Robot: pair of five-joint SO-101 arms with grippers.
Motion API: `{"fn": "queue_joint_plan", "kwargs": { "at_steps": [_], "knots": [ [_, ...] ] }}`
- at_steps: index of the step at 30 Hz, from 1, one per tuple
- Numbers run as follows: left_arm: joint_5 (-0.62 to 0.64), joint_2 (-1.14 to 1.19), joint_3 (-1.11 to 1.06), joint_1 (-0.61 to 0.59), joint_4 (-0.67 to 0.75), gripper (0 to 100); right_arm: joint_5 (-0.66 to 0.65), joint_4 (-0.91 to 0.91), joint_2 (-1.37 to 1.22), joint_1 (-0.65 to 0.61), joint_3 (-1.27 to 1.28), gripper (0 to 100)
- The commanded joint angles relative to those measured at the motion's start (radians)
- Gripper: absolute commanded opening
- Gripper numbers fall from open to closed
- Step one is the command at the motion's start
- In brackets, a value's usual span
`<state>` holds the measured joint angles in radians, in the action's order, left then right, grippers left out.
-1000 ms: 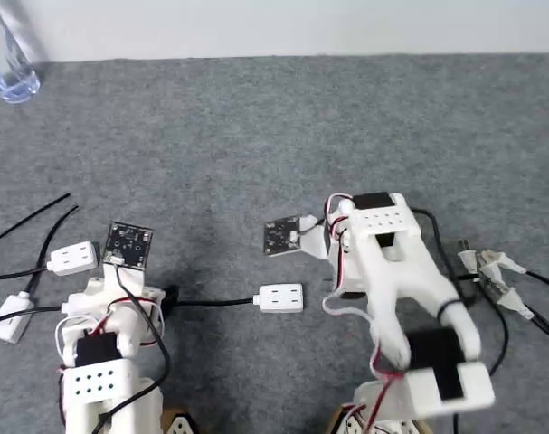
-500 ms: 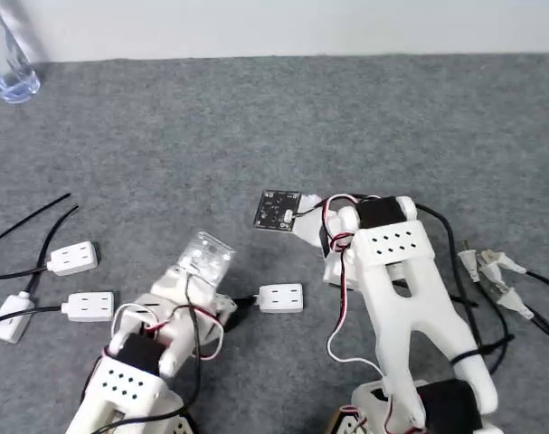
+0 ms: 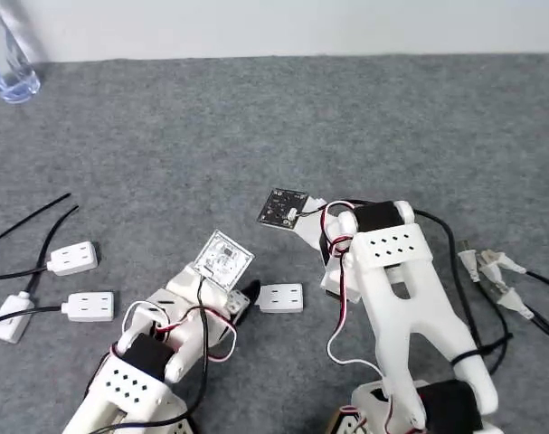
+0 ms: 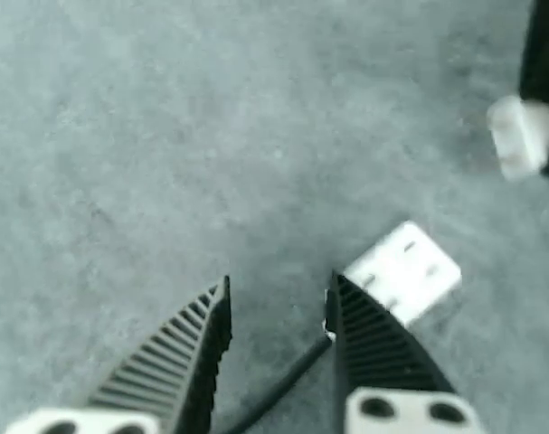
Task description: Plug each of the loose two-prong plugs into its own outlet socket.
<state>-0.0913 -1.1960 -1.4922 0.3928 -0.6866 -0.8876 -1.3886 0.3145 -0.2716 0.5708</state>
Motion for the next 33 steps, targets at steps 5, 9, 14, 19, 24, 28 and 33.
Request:
{"fn": "queue_joint_plan", "kwargs": {
  "at_steps": [5, 9, 14, 19, 24, 28, 33],
  "knots": [
    [0.005, 0.002, 0.015, -0.068, 0.199, 4, -0.04, -0.093, 0.03, -0.024, -0.031, 0.8],
    [0.003, 0.002, -0.039, 0.031, 0.204, 4, -0.135, -0.168, 0.027, -0.025, -0.098, 0.8],
    [0.106, 0.0, -0.054, 0.043, 0.273, 4, -0.169, -0.186, 0.027, -0.021, -0.152, 0.8],
    [0.526, 0.0, -0.064, -0.002, 0.483, 4, -0.083, -0.113, 0.027, -0.027, -0.143, 0.8],
    [0.621, 0.002, -0.064, -0.087, 0.582, 5, 0.052, 0.022, 0.036, -0.073, -0.071, 0.8],
    [0.621, 0.002, -0.113, -0.084, 0.583, 5, 0.135, 0.119, 0.036, -0.122, -0.021, 0.8],
    [0.623, 0.006, -0.189, -0.049, 0.68, 5, 0.221, 0.182, 0.038, -0.159, -0.025, 0.8]
  ]
}}
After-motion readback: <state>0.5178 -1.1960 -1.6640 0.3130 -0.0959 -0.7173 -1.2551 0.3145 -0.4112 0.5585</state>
